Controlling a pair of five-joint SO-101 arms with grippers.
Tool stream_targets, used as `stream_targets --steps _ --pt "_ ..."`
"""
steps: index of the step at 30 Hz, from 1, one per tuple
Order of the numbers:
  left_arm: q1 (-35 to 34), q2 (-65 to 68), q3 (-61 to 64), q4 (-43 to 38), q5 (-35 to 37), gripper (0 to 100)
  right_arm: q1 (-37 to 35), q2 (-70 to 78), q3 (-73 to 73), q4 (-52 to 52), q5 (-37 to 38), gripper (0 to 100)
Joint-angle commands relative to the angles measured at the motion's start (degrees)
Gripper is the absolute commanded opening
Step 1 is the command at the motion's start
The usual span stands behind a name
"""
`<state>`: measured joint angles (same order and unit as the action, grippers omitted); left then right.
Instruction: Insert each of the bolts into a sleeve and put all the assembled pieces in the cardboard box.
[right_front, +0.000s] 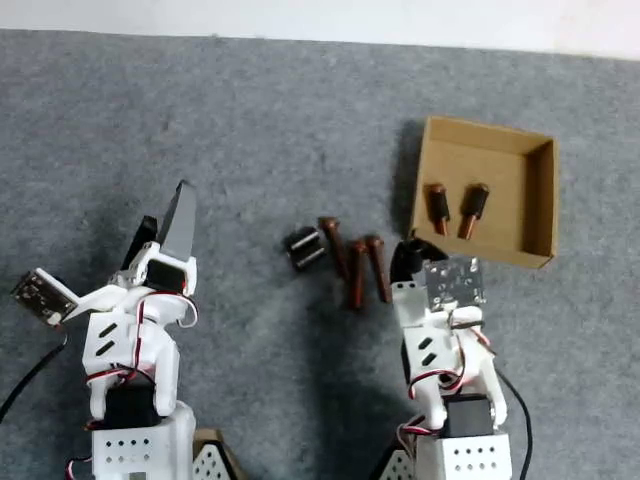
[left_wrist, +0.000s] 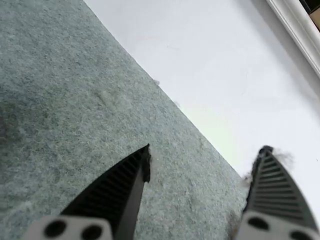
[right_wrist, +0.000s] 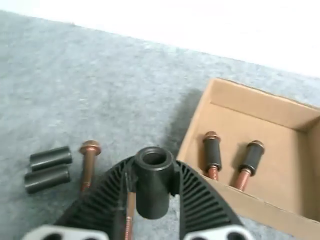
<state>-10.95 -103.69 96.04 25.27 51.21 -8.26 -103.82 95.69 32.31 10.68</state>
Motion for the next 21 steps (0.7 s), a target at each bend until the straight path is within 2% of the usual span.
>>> stream_targets --steps 1,12,17,21 --pt "-0.3 -0.8 1.2 0.0 -0.4 31 0.9 -1.5 2.7 -1.5 0.2 0.5" --pt "-0.2 -0.8 1.2 0.0 -0.4 31 0.9 -1.6 2.7 -1.8 0.2 0.5" --pt "-0.2 -0.8 1.2 0.0 -0.4 31 1.0 -1.6 5.7 -9.8 0.5 0.5" --pt "-0.2 -0.8 1.2 0.0 -0.4 31 1.0 -1.6 7.4 -10.4 0.5 0.5"
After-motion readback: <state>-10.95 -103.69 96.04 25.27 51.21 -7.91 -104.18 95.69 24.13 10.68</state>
